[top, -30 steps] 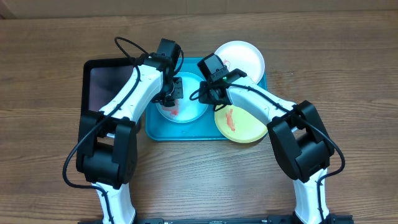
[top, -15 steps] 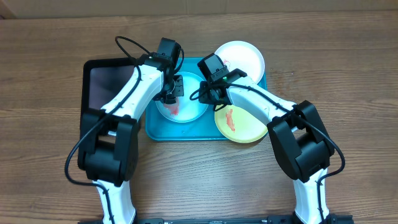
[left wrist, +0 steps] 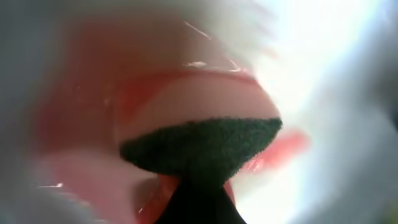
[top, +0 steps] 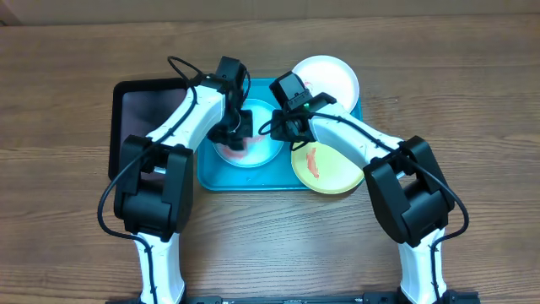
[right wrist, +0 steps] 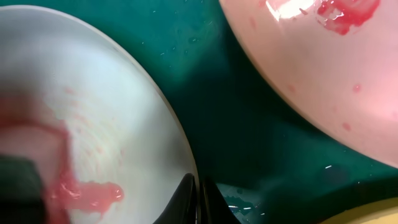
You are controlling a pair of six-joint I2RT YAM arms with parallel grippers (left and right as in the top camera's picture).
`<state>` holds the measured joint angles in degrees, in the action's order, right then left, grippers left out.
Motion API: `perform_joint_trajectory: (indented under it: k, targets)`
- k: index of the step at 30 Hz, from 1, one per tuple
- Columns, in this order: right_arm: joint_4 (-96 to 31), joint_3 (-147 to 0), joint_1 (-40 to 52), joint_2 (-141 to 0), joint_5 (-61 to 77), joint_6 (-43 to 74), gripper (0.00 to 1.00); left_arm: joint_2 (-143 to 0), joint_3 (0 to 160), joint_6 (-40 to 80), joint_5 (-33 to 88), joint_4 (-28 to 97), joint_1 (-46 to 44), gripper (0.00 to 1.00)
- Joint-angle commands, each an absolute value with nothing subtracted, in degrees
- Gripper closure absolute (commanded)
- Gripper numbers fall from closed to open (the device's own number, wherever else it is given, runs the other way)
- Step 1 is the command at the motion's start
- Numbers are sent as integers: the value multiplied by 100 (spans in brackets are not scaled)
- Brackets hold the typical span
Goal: Clean dirty plates on tray and stack at the side
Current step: 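Scrub the light-blue plate with the sponge in the left gripper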
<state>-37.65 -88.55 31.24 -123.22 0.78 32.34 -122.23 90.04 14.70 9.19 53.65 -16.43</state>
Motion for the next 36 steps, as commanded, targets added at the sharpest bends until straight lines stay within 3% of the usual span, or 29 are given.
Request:
perform_joint_trajectory:
  k: [1, 11, 17, 23, 31, 36]
  targets:
    - [-3785, -8921, 2980, -12243, 242, 3260, 96, -12470, 8910, 609, 2641, 5605, -1745, 96]
    - [-3758, -8836, 2939, -12243, 316, 3262, 96, -12470, 8986, 2919, -1116, 4969, -1739, 96]
    - [-3745, -8836, 2939, -12243, 316, 3262, 96, -12470, 9218, 3201, -2143, 4910, -1763, 96]
    - [-3745, -8836, 2939, -12243, 322, 3260, 96, -12470, 9231, 2851, -1463, 5629, -1804, 96]
    - [-3789, -8836, 2939, -12243, 797, 3129, 96, -12470, 9240, 854, 1728, 6104, -1809, 96]
    - [-3898, -8836, 2939, -12243, 1026, 3129, 96, -12470, 9314, 1256, 1361, 5474, -1802, 96]
